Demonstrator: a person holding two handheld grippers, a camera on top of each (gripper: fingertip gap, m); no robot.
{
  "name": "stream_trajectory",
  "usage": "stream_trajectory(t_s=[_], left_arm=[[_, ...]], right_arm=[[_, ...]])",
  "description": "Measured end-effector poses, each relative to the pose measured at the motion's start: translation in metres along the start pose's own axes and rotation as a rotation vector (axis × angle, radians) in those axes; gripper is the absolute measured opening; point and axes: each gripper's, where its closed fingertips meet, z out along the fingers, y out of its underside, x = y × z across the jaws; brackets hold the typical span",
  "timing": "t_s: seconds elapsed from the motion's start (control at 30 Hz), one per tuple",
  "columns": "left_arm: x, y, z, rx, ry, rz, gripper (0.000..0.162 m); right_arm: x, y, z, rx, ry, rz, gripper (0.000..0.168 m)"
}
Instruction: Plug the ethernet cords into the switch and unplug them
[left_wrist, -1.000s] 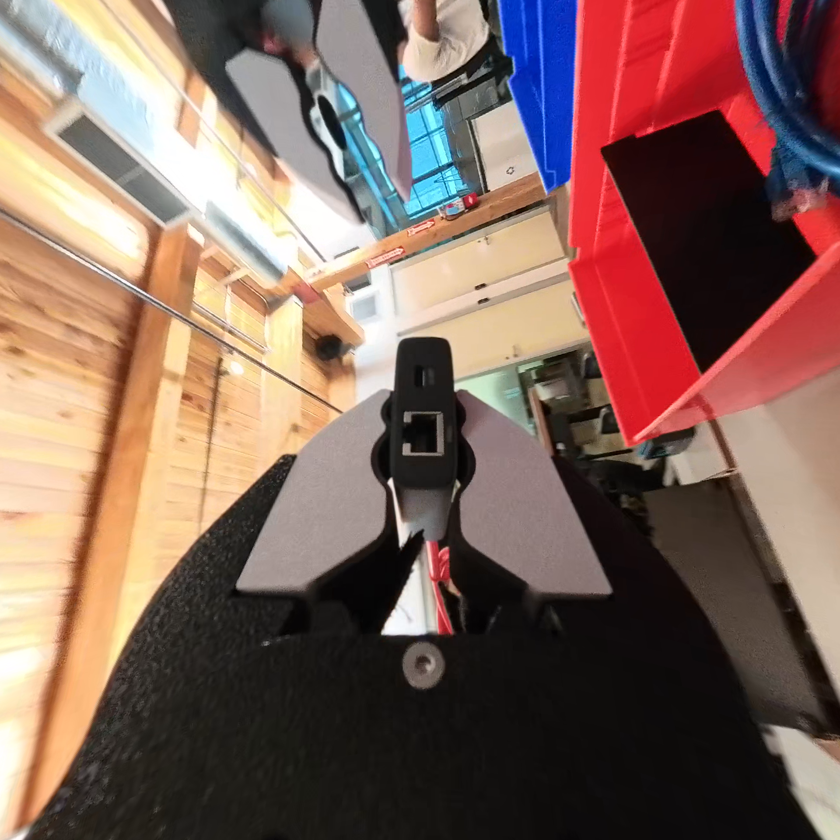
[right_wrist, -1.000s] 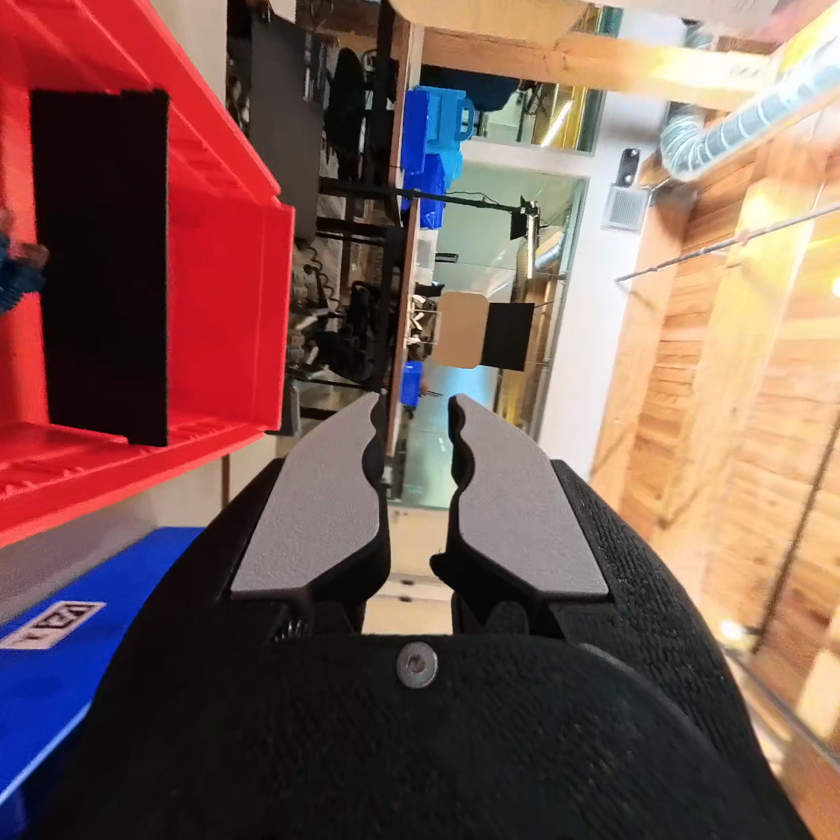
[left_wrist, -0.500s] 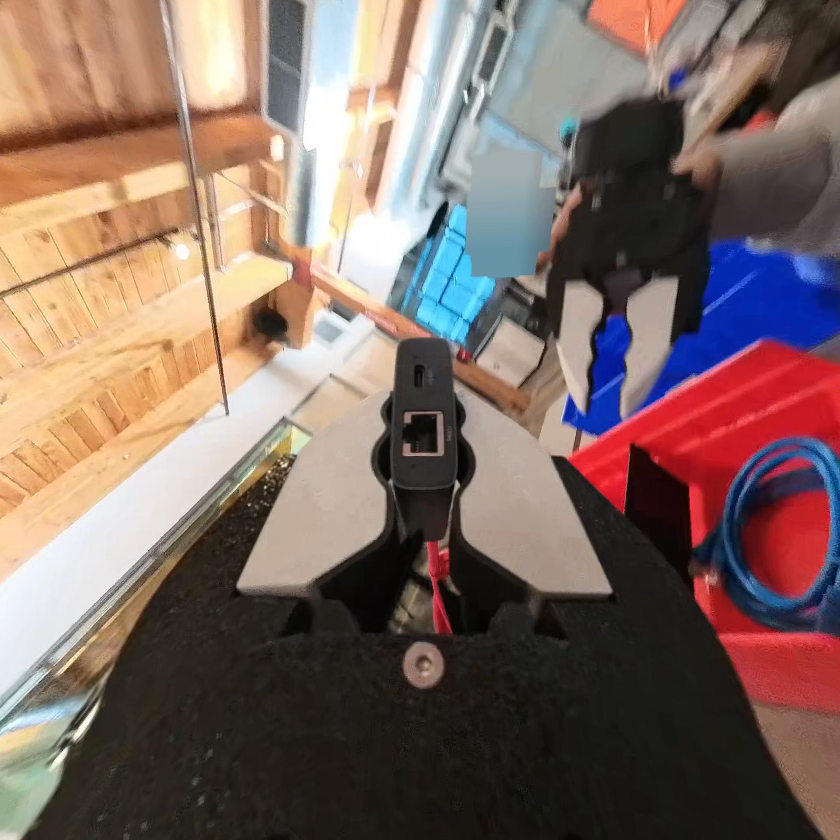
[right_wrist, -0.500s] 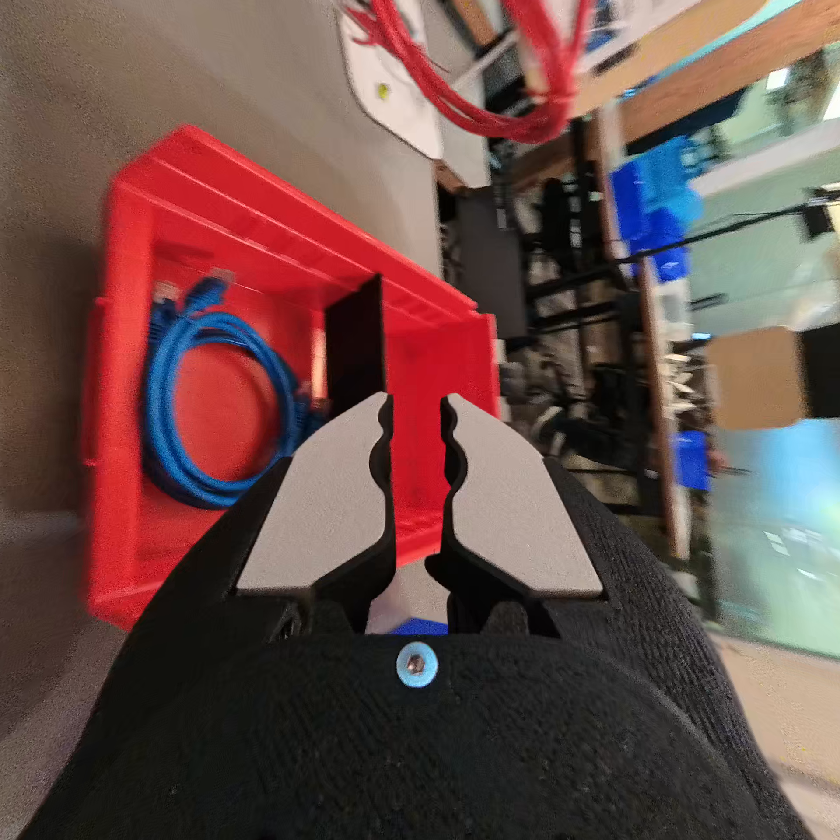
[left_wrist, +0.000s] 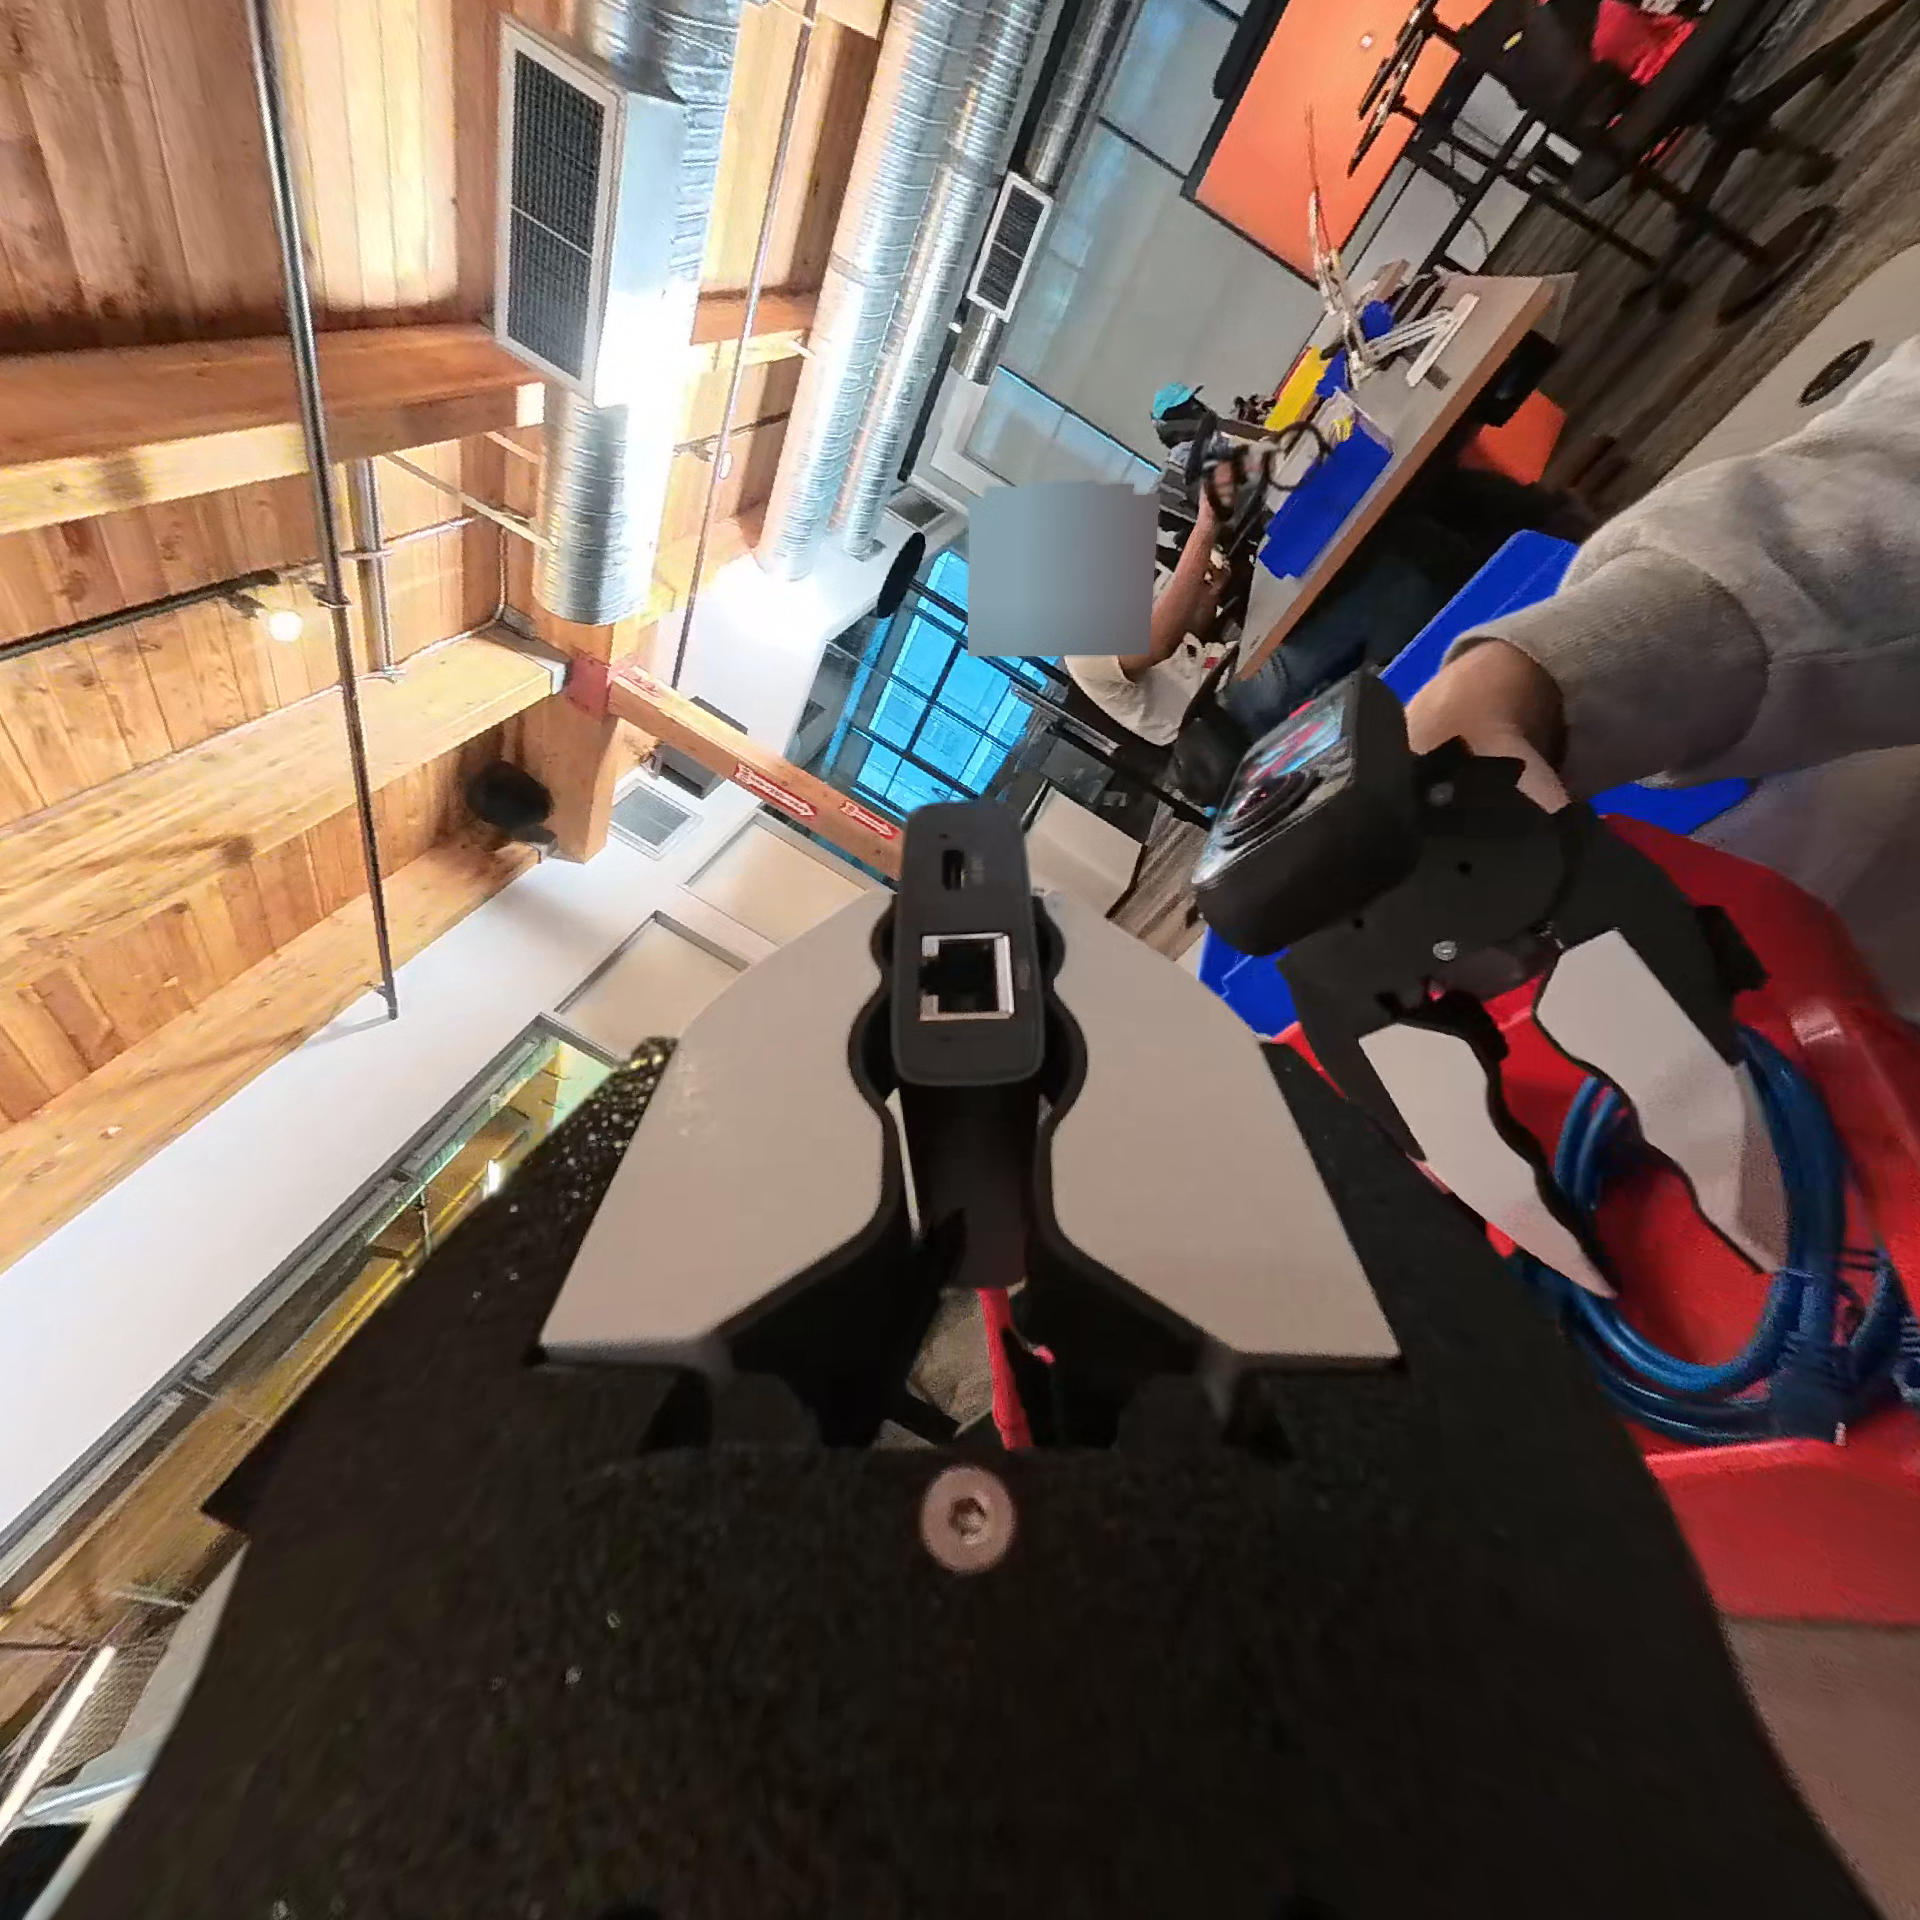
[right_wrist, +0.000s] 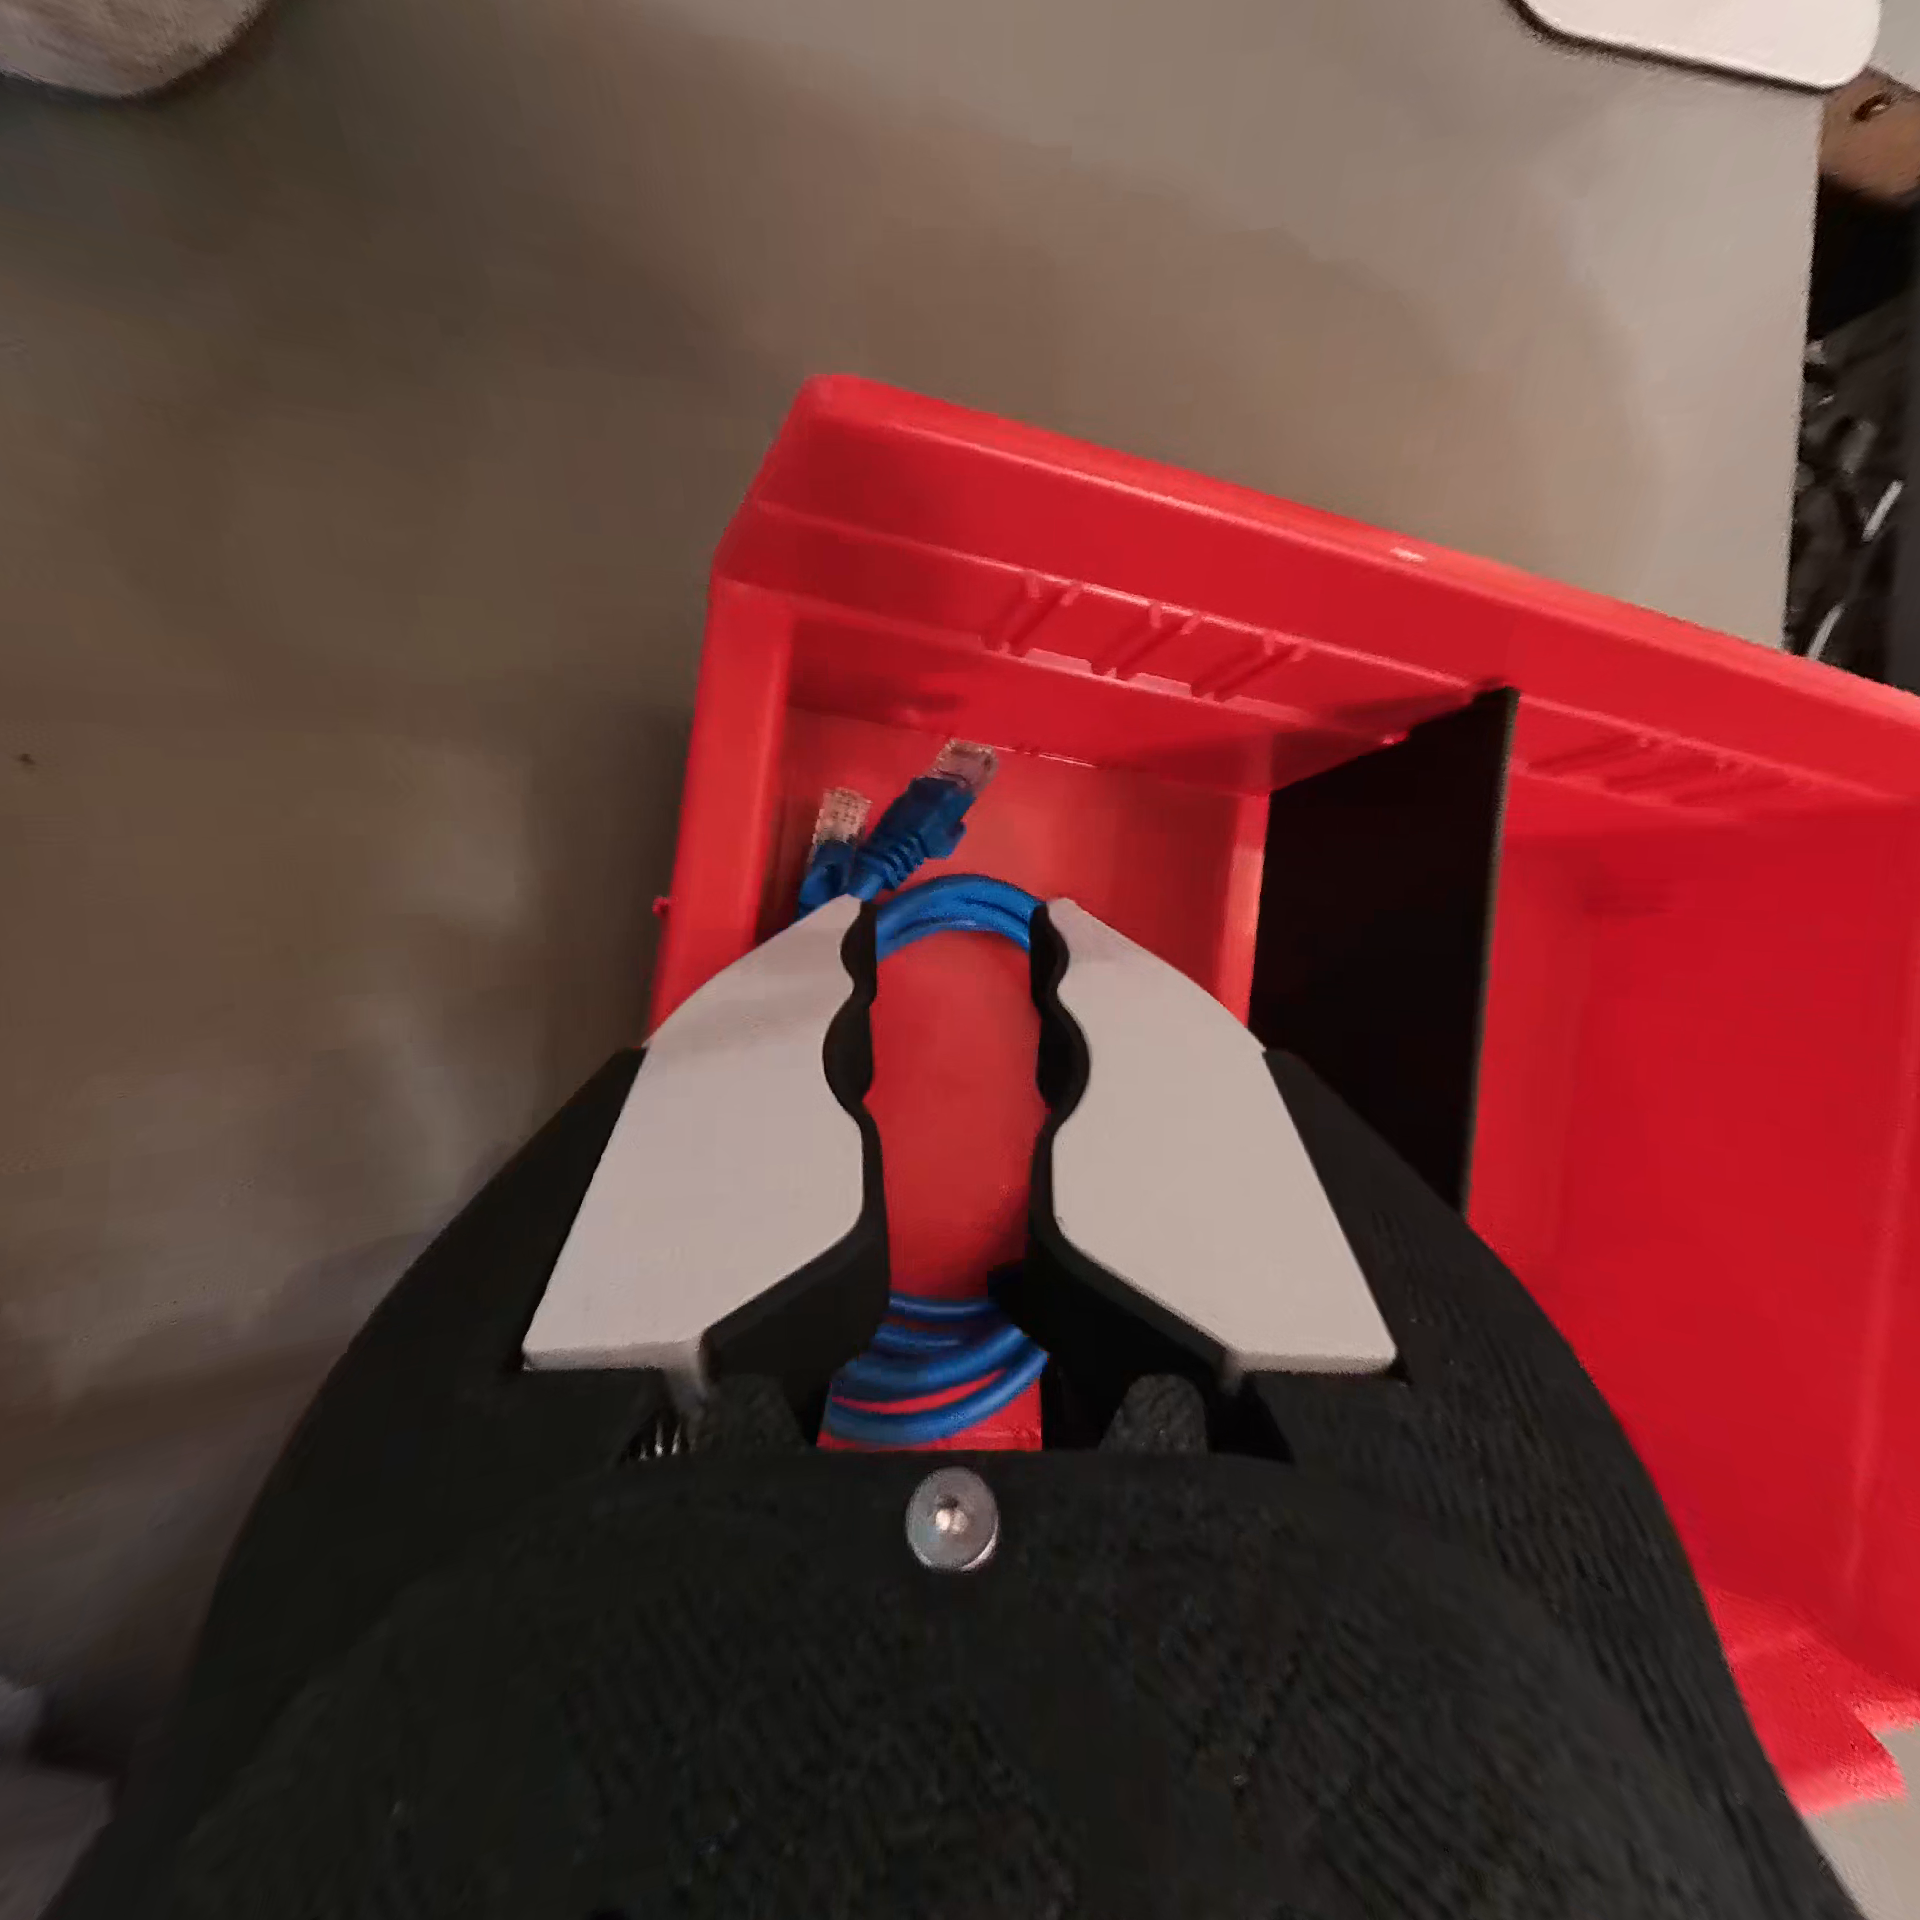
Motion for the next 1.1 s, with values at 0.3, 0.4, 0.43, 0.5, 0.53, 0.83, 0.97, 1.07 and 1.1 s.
stream_trajectory(t_s=[0.3, 0.4, 0.43, 0.5, 0.53, 0.83, 0.97, 1.07, 1.1], left_arm=[[0.004, 0.007, 0.004, 0.024, 0.017, -0.065, 0.021], [0.008, 0.007, 0.007, 0.009, 0.032, -0.051, 0.021], [0.009, 0.007, 0.008, 0.007, 0.036, -0.047, 0.021], [0.011, 0.006, 0.01, 0.003, 0.043, -0.038, 0.022], [0.011, 0.006, 0.01, -0.001, 0.046, -0.035, 0.022], [0.013, 0.006, 0.012, -0.009, 0.053, -0.033, 0.021], [0.01, 0.004, 0.01, 0.007, 0.041, -0.044, 0.021], [0.008, 0.002, 0.008, 0.019, 0.035, -0.054, 0.021], [0.008, 0.003, 0.008, 0.02, 0.034, -0.055, 0.021]], right_arm=[[0.008, -0.011, 0.024, -0.002, 0.024, 0.192, 0.034], [0.008, -0.008, 0.033, -0.002, -0.039, 0.31, 0.042], [0.006, -0.007, 0.034, 0.002, -0.062, 0.333, 0.041], [0.005, -0.004, 0.034, -0.012, -0.084, 0.353, 0.036], [0.003, -0.002, 0.034, -0.028, -0.09, 0.352, 0.032], [-0.01, 0.003, 0.033, -0.094, -0.104, 0.189, 0.0], [0.002, -0.001, 0.012, -0.018, -0.041, 0.145, 0.0], [0.005, 0.002, -0.004, 0.019, -0.037, 0.144, 0.0], [0.006, 0.005, -0.007, 0.015, -0.041, 0.153, 0.0]])
